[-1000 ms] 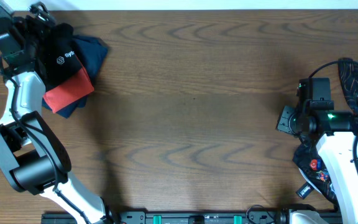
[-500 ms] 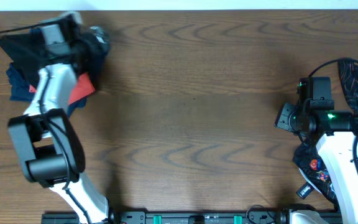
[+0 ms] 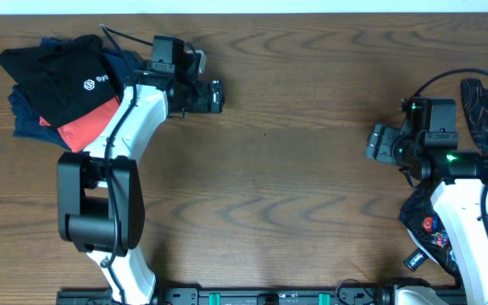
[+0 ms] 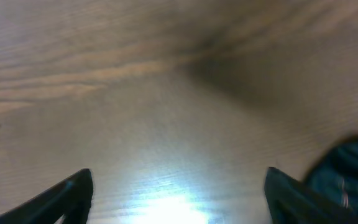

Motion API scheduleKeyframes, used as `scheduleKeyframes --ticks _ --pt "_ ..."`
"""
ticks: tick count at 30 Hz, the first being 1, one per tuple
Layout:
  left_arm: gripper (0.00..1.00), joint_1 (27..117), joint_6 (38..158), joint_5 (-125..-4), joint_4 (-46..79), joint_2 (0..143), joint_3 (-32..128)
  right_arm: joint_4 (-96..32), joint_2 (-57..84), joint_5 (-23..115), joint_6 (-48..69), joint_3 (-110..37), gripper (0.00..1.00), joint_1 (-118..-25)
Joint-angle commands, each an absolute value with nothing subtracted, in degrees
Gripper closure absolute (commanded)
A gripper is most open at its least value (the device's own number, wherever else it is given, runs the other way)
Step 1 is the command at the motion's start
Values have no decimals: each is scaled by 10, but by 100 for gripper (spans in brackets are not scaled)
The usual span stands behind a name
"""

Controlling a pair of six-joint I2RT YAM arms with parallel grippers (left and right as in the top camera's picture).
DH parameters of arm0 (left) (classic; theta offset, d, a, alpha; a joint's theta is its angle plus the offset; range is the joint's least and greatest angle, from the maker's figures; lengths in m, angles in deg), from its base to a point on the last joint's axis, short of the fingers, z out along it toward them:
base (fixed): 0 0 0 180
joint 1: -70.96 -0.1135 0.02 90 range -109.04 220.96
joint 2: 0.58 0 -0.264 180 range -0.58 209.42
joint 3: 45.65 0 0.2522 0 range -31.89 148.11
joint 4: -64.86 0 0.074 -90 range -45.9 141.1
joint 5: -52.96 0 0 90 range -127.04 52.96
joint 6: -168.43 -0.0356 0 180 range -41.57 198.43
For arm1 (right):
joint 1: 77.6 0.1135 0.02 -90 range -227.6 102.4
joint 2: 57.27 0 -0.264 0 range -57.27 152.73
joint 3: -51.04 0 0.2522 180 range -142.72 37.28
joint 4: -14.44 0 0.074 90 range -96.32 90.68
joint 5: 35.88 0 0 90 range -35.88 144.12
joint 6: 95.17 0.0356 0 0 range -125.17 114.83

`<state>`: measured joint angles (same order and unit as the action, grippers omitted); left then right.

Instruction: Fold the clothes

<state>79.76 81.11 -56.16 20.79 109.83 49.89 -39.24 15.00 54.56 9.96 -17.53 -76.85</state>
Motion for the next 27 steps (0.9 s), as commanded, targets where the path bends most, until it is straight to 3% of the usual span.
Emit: scheduleKeyframes --ticks 1,11,19,27 --pt "2 812 780 -520 178 1041 508 -378 151 519 68 -184 8 -772" --pt "2 795 772 -429 134 958 508 -397 151 522 68 -184 10 -772" --pt "1 664 810 -415 257 973 507 -428 151 521 68 -184 26 -772" --pt "1 565 811 -415 384 1053 507 -455 151 521 70 -184 26 -772"
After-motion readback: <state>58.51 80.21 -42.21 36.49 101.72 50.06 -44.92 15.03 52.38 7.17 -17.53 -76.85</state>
